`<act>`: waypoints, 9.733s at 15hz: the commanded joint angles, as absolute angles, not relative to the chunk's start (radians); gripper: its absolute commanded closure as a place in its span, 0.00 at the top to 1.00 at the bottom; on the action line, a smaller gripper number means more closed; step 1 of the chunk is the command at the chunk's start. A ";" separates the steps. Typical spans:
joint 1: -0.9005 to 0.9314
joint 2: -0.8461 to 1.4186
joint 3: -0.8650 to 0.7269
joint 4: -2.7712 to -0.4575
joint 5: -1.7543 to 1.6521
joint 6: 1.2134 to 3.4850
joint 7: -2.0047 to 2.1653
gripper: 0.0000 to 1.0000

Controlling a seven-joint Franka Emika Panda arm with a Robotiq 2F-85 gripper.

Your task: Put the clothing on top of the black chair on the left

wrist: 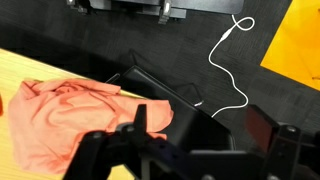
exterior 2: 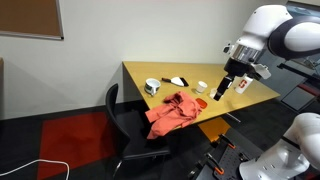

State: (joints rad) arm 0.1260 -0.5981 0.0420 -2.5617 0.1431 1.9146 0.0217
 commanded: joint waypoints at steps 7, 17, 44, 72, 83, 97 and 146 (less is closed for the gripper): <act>0.115 -0.598 0.051 -2.560 0.148 1.912 0.016 1.00; 0.115 -0.598 0.051 -2.560 0.148 1.912 0.016 1.00; -0.079 -0.107 -0.036 -2.474 -0.098 2.486 0.059 1.00; 0.060 0.459 -0.223 -2.121 -0.404 2.578 0.406 0.18; 0.050 0.168 -0.158 -2.269 -0.326 2.544 0.283 0.01; 0.130 -0.170 0.023 -2.254 0.132 2.420 -0.284 0.01; 0.184 0.701 0.366 -1.280 0.493 2.615 -0.876 0.01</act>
State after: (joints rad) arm 0.1942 0.6416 0.3101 -1.3931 0.4817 2.6842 -0.8068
